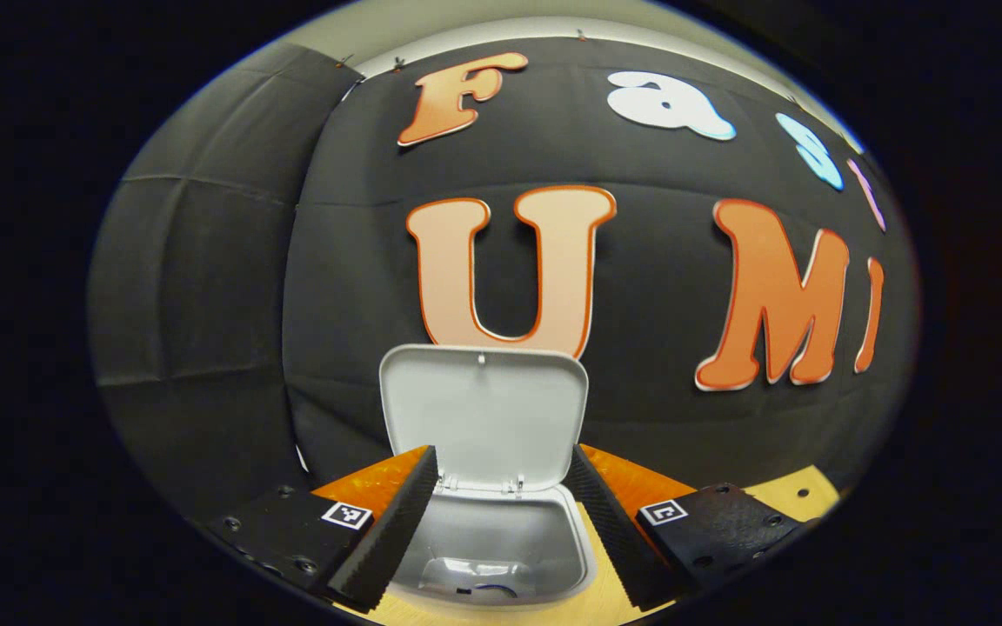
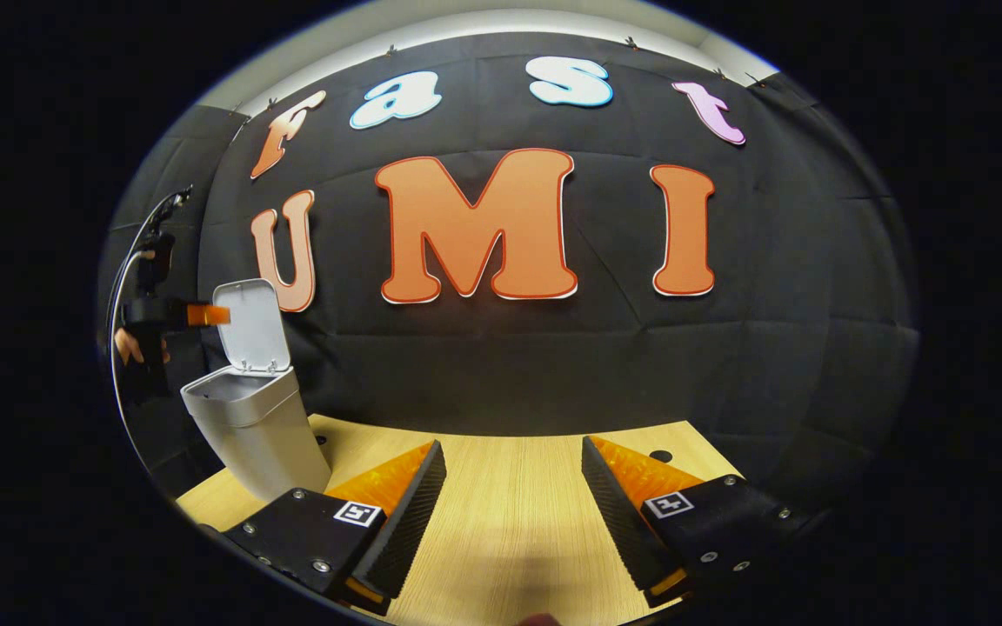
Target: Press the lid of the desktop garbage bin to open it, pick up the crumpled paper on the desktop and throw it into the bin, then pick up the pop can on the desktop and drop it into the bin, and finally close the garbage bin lid.
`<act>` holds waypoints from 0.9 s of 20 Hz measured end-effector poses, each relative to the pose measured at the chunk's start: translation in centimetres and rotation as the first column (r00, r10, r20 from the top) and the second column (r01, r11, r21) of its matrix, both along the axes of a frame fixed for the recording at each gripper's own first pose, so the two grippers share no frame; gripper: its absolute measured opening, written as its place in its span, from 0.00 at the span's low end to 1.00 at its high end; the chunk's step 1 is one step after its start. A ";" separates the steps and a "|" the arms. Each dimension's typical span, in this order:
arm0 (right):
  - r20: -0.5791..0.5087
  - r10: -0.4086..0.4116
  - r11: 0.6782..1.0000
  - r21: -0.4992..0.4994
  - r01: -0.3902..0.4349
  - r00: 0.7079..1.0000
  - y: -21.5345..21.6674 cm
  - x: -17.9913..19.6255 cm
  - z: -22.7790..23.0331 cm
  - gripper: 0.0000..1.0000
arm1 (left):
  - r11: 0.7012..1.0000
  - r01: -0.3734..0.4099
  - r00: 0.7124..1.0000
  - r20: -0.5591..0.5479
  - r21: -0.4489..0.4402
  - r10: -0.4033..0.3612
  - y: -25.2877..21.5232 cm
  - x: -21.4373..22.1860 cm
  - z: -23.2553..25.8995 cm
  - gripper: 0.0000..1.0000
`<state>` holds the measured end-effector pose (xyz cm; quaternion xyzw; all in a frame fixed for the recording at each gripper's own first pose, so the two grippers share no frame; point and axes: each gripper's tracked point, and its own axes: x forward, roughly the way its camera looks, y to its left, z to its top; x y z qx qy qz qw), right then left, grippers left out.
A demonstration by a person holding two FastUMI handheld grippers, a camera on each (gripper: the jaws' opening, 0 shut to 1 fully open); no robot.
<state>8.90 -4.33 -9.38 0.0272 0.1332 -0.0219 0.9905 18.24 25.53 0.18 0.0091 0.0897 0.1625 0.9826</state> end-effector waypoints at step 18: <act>-0.030 -0.074 0.997 0.005 0.074 0.997 -2.1 -1.1 -0.9 0.94 | 0.998 0.053 0.985 -0.165 0.041 -0.046 5.0 13.7 1.7 0.95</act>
